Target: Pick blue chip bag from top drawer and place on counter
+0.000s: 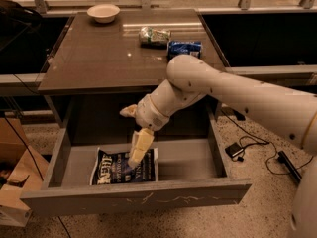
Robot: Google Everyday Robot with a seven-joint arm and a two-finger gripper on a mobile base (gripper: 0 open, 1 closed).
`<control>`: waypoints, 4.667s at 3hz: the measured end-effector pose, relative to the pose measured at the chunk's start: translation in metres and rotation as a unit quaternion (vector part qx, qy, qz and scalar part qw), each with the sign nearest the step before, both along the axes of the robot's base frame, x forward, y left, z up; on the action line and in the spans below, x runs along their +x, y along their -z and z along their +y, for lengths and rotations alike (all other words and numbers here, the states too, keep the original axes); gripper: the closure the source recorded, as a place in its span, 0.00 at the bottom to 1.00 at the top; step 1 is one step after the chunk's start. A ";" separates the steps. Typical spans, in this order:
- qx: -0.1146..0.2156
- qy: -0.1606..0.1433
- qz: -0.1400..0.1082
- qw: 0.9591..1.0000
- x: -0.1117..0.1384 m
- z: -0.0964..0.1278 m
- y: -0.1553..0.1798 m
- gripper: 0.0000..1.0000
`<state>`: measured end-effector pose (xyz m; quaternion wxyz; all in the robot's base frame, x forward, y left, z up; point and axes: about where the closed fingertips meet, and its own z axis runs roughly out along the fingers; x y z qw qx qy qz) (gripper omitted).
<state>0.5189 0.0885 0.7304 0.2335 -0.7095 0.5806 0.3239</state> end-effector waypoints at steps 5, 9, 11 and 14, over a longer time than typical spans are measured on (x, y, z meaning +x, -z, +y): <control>0.050 0.046 0.070 0.995 -0.002 0.026 0.134 0.18; 0.103 0.043 0.003 0.994 -0.004 0.023 0.023 1.00; 0.109 0.021 -0.113 0.987 0.029 0.006 -0.103 1.00; 0.092 0.041 -0.234 0.967 0.135 0.029 -0.219 1.00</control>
Offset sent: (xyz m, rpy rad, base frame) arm 0.0130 0.0311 -0.0970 0.0647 0.0585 -0.0521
